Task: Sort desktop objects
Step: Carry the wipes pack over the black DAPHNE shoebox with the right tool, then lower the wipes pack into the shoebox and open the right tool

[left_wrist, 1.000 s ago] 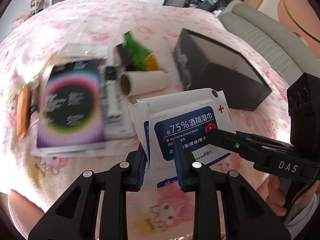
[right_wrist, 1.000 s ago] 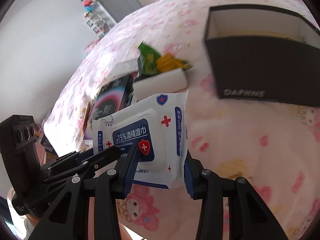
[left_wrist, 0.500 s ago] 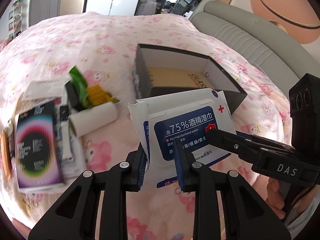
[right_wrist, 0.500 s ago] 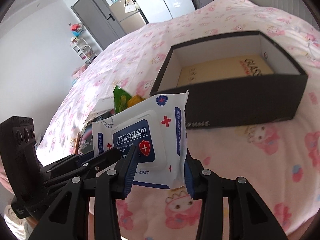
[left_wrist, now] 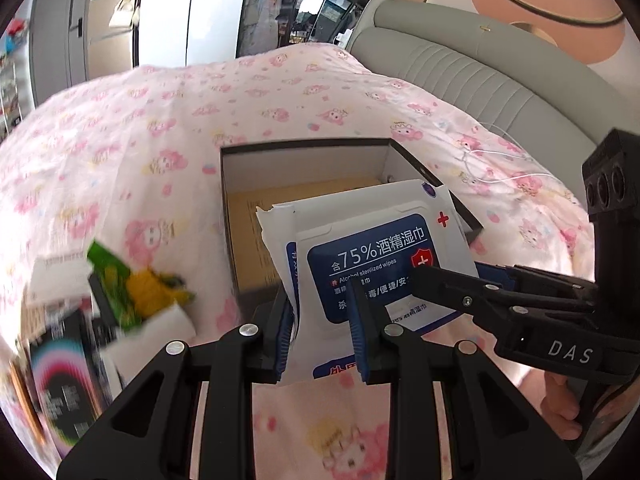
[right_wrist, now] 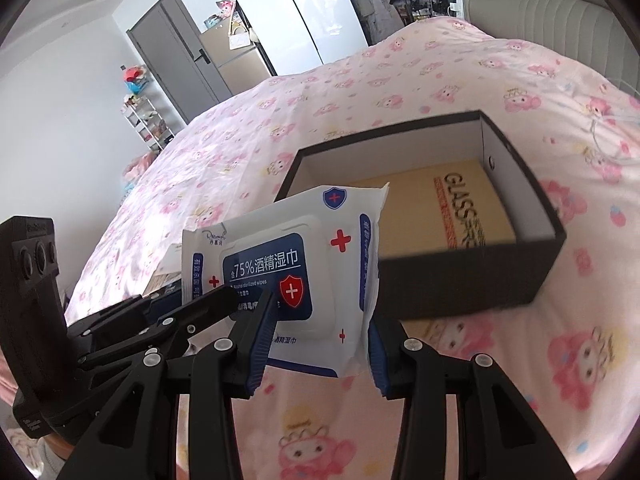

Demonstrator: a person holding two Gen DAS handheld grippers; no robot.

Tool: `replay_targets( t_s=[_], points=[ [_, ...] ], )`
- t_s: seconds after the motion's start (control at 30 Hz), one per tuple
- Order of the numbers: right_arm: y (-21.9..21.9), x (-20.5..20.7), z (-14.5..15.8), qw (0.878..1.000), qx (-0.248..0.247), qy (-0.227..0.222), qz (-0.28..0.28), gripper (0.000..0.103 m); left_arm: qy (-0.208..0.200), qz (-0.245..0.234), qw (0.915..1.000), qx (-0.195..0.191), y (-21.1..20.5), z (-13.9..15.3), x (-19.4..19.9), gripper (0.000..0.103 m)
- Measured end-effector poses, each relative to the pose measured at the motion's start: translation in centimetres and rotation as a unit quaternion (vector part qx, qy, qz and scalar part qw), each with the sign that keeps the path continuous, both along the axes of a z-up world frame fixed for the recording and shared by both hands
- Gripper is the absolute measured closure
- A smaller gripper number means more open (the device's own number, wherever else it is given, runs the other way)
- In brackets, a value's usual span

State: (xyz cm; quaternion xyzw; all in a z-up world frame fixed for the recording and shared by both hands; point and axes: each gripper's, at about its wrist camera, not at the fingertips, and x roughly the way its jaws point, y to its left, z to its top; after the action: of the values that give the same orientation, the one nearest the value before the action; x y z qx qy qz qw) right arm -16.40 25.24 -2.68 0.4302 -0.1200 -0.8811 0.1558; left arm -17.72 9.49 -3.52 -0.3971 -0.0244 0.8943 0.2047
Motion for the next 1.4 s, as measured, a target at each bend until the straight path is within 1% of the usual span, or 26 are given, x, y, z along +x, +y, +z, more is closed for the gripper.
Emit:
replay_targets(
  t_s=[0.1, 0.23, 0.37, 0.5, 0.53, 0.63, 0.73, 0.8, 0.87, 0.93, 1.0, 1.1, 1.17, 1.27, 1.33, 1.4],
  points=[
    [0.3, -2.9, -0.1, 1.000, 0.011, -0.009, 0.001, 0.065, -0.014, 0.005, 0.9999, 0.001, 0.8, -0.3, -3.1, 0.078],
    [0.6, -7.4, -0.8, 0.999, 0.025, -0.033, 0.004, 0.065, -0.047, 0.007, 0.9988, -0.003, 2.0, -1.7, -7.4, 0.078],
    [0.5, -10.3, -3.1, 0.997, 0.046, -0.062, -0.001, 0.065, -0.086, 0.010, 0.9960, -0.022, 3.1, -4.2, -10.7, 0.078],
    [0.7, -12.5, -5.6, 0.994, 0.043, -0.096, -0.007, 0.065, -0.136, 0.025, 0.9901, -0.023, 3.1, -7.1, -13.5, 0.078],
    [0.7, -12.8, -6.1, 0.994, 0.044, -0.103, -0.008, 0.065, -0.140, 0.027, 0.9892, -0.031, 3.2, -7.5, -13.9, 0.079],
    [0.7, -13.6, -7.2, 0.991, 0.046, -0.128, -0.013, 0.065, -0.134, 0.023, 0.9884, -0.068, 4.1, -7.8, -14.4, 0.079],
    [0.8, -14.3, -8.2, 0.987, 0.051, -0.151, -0.017, 0.064, -0.132, 0.023, 0.9877, -0.080, 4.1, -7.8, -14.3, 0.078],
    [1.1, -14.1, -8.1, 0.987, 0.065, -0.148, -0.020, 0.064, -0.128, 0.025, 0.9882, -0.079, 3.6, -7.6, -14.1, 0.072],
    [1.7, -13.6, -7.4, 0.988, 0.071, -0.137, -0.020, 0.064, -0.126, 0.020, 0.9894, -0.070, 2.9, -7.2, -13.9, 0.070],
    [2.3, -13.2, -6.6, 0.989, 0.077, -0.128, -0.017, 0.064, -0.134, -0.001, 0.9886, -0.068, 2.8, -6.9, -13.6, 0.070],
    [2.6, -12.8, -5.7, 0.989, 0.082, -0.126, -0.004, 0.064, -0.148, -0.042, 0.9850, -0.078, 3.4, -6.8, -13.2, 0.070],
    [2.4, -12.6, -5.1, 0.985, 0.103, -0.137, 0.030, 0.064, -0.169, -0.073, 0.9762, -0.114, 4.7, -7.2, -12.5, 0.070],
    [2.1, -12.6, -5.0, 0.980, 0.118, -0.149, 0.051, 0.064, -0.185, -0.078, 0.9700, -0.137, 5.4, -7.9, -12.2, 0.070],
    [1.6, -12.4, -5.7, 0.972, 0.144, -0.172, 0.073, 0.064, -0.206, -0.069, 0.9650, -0.147, 5.7, -8.5, -12.5, 0.070],
    [1.4, -12.6, -6.4, 0.967, 0.161, -0.181, 0.077, 0.064, -0.215, -0.073, 0.9609, -0.158, 6.0, -8.8, -12.7, 0.070],
    [1.4, -13.1, -6.8, 0.963, 0.169, -0.195, 0.074, 0.063, -0.222, -0.082, 0.9578, -0.164, 6.5, -9.0, -13.0, 0.062]
  ],
)
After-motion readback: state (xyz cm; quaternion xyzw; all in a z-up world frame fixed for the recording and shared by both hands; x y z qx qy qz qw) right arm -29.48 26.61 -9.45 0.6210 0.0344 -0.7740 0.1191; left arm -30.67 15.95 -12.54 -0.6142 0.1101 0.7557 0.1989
